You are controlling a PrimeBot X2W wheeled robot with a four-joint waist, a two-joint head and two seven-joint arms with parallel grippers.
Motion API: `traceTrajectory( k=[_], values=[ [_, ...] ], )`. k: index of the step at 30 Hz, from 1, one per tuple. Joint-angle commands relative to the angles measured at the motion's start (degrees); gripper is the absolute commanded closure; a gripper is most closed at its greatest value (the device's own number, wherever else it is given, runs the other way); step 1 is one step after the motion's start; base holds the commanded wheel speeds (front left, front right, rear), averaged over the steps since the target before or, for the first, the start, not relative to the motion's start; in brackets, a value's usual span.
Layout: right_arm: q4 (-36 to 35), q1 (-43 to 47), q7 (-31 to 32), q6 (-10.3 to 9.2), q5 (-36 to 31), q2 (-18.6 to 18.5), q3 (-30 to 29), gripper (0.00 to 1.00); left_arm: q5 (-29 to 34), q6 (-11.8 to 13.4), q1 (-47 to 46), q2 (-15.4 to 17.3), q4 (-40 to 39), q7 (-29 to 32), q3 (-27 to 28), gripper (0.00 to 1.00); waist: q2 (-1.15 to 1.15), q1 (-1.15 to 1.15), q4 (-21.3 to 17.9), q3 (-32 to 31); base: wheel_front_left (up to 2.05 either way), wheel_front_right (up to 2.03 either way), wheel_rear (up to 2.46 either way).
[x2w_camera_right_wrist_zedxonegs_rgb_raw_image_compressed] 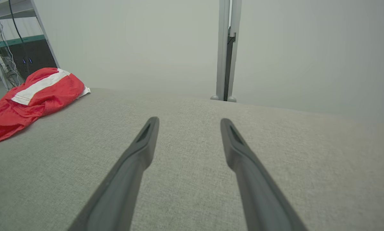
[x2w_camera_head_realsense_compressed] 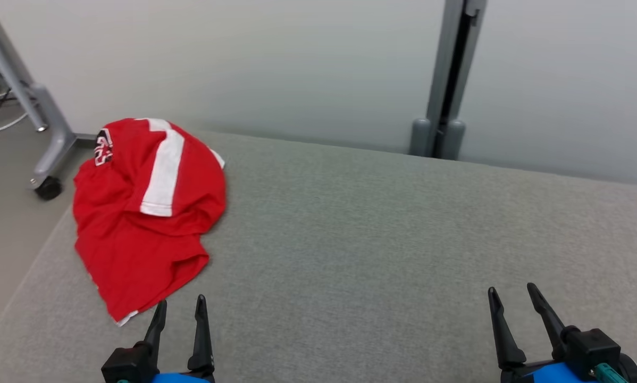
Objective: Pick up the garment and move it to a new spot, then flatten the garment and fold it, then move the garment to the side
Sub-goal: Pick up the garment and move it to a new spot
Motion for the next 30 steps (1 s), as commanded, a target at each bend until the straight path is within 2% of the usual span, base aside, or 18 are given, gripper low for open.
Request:
traceTrajectory(
  k=[1, 6, 11, 18, 21, 25, 26, 27, 30],
  values=[
    [-0.12, 0.39, -0.34, 0.01, -0.21, -0.27, 0.03, 0.00, -0.13, 0.19, -0.66, 0.07, -0.38, -0.17, 0.07, 0.00, 0.00, 0.00, 3.40, 1.50, 0.00, 0.00, 0.00],
    [-0.01, -0.01, -0.34, 0.01, 0.48, -0.26, 0.73, 0.00, -0.92, 0.19, -0.61, 0.15, -0.92, -0.17, 0.88, 0.00, 0.00, 0.00, 9.37, 1.47, 0.00, 0.00, 0.00],
    [0.24, -0.51, -0.34, 0.01, 0.62, -0.28, 1.64, 0.00, -1.01, 0.24, -0.35, 0.47, -1.32, -0.17, 1.20, 0.00, 0.00, 0.00, 13.51, 1.47, 0.00, 0.00, 0.00],
    [0.37, -1.28, -0.34, 0.01, 0.54, -0.27, 2.74, 0.00, -1.32, 0.32, 0.34, 0.67, -1.75, -0.17, 1.54, 0.00, 0.00, 0.00, 15.34, 2.05, 0.00, 0.00, 0.00],
    [-0.11, -1.93, -0.34, 0.01, -0.11, -0.27, 2.98, 0.00, -3.63, -0.43, -1.12, 0.66, -2.43, -0.17, 2.91, 0.00, 0.00, 0.00, 15.11, 3.03, 0.00, 0.00, 0.00],
    [-0.72, -2.87, -0.34, 0.01, -1.59, -0.26, 2.55, 0.00, -4.28, -0.17, -5.41, 3.96, -4.25, 0.25, 5.60, 0.00, 0.00, 0.00, 14.06, 4.87, 0.00, 0.00, 0.00],
    [-0.94, -3.35, -0.34, 0.01, -2.03, -0.28, 2.32, 0.00, -4.30, -0.07, -6.99, 5.21, -5.04, 0.64, 6.49, 0.00, 0.00, 0.00, 13.65, 5.57, 0.00, 0.00, 0.00],
    [-1.60, -4.41, -0.34, 0.01, -2.95, -0.28, 1.76, 0.00, -4.03, 0.28, -10.73, 7.91, -7.13, 1.84, 7.93, 0.00, 0.00, 0.00, 12.82, 7.01, 0.00, 0.00, 0.00],
    [-2.59, -5.80, -0.32, 0.01, -4.30, -0.26, 1.64, 0.00, -4.59, 0.45, -17.02, 11.75, -9.64, 4.47, 10.27, 0.00, 0.00, 0.00, 11.22, 9.60, 0.00, 0.00, 0.00]
  ],
)
